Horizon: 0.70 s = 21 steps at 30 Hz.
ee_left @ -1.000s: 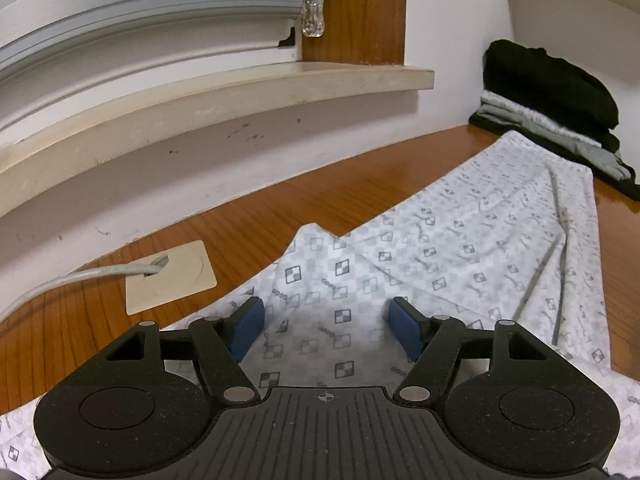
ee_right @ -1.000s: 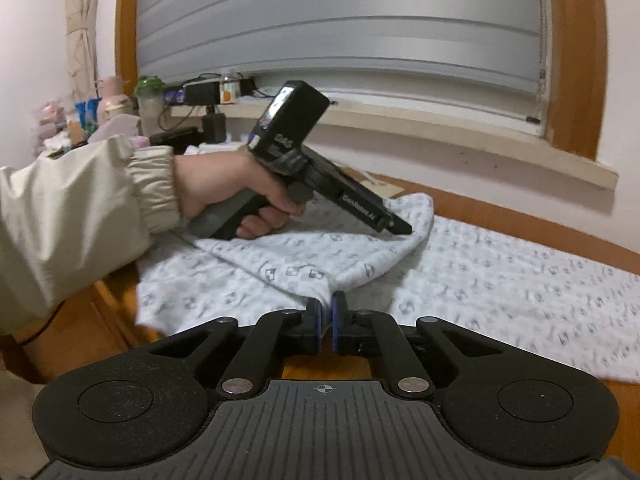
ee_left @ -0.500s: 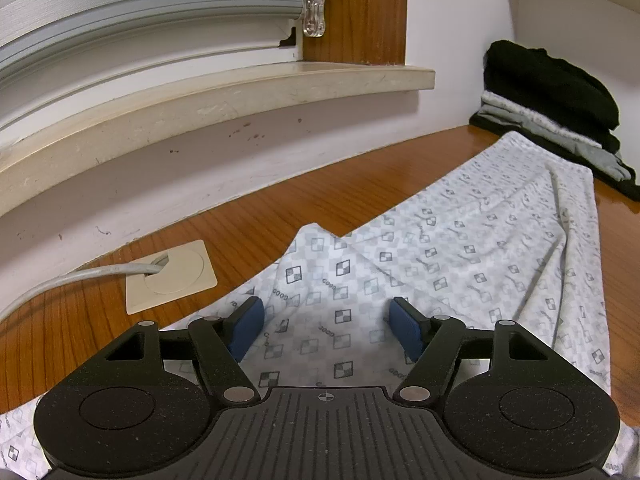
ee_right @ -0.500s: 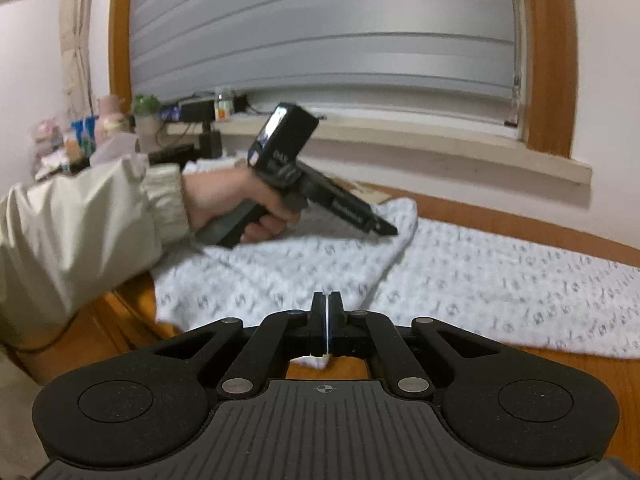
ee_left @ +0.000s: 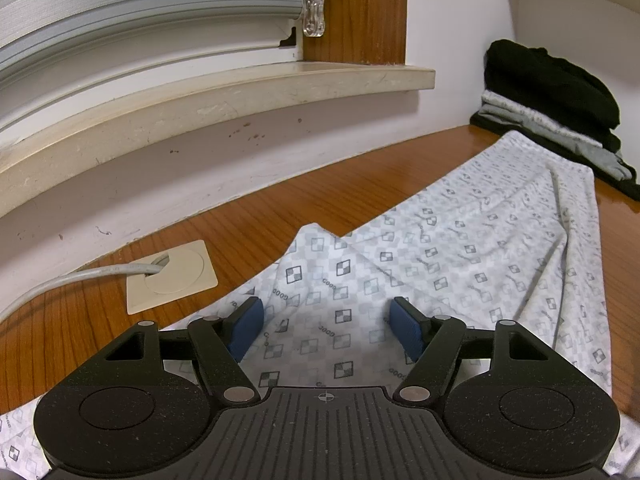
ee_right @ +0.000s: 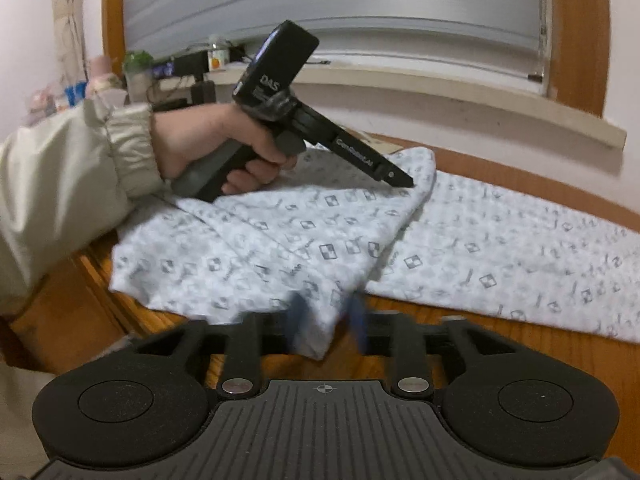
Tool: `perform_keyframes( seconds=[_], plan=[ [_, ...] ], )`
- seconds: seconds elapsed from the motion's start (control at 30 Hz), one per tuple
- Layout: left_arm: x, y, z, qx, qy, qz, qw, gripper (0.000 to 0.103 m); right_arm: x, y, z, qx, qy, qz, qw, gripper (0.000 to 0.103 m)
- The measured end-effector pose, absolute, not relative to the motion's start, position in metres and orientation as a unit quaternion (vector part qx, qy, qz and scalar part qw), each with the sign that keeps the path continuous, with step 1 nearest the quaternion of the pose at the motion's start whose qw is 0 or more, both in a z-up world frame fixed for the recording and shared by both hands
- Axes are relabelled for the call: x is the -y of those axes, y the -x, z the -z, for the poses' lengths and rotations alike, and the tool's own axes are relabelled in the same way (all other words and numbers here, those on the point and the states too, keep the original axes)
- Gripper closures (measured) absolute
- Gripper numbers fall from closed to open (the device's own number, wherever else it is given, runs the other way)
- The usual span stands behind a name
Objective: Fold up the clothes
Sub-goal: 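Pinch the folded shirt edge with the right tool and lift slightly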
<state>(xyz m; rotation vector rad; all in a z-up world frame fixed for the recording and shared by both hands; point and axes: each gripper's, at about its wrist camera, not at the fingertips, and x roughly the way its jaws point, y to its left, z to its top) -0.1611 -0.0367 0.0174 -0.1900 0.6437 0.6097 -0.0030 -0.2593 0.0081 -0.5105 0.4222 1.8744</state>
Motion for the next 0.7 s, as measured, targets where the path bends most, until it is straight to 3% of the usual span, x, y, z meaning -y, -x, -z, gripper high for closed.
perform_keyframes(
  seconds=[0.53, 0.67, 0.7],
  plan=[
    [0.038, 0.16, -0.017, -0.311, 0.092, -0.298, 0.898, 0.029, 0.319, -0.01, -0.04, -0.164, 0.186, -0.785, 0.567, 0.102],
    [0.038, 0.161, -0.017, -0.31, 0.092, -0.297, 0.898, 0.029, 0.297, -0.01, -0.033, -0.167, 0.178, -0.787, 0.566, 0.097],
    [0.038, 0.16, -0.017, -0.31, 0.092, -0.297, 0.898, 0.029, 0.291, -0.009, -0.031, -0.169, 0.177, -0.788, 0.565, 0.092]
  ],
)
